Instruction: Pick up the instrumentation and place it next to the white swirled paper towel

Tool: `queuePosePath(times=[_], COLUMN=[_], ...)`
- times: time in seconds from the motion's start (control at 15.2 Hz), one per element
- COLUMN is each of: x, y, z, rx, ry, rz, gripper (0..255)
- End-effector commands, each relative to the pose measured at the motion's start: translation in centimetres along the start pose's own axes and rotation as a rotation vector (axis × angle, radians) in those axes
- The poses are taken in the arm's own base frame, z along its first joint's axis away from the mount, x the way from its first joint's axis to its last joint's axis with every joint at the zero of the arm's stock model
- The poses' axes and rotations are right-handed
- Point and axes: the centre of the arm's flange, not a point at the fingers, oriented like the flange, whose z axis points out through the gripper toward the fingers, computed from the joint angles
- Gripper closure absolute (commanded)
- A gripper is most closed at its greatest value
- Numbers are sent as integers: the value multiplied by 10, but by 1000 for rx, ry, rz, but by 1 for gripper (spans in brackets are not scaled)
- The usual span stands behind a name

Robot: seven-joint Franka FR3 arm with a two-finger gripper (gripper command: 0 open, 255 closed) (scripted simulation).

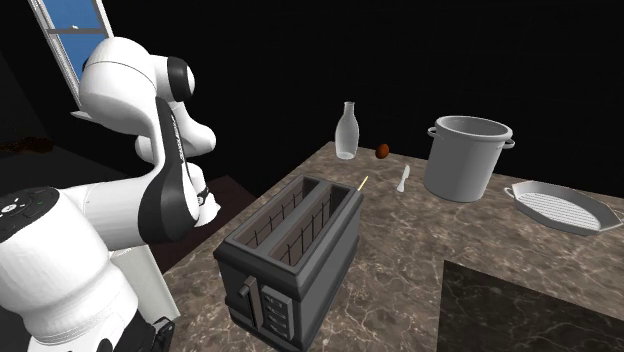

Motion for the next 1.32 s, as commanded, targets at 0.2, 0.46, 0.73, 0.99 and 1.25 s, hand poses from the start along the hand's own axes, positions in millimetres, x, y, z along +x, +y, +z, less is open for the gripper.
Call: queuePosePath(times=[0.2,0.46,0.73,0.99,1.25], x=[0,0,0,0,0], y=[0,0,0,0,0], z=[0,0,-50,-50,-50], rx=[0,0,0,0,0], ry=[0,0,0,0,0], rz=[0,0,0,0,0], gripper=[0,0,0,0,0])
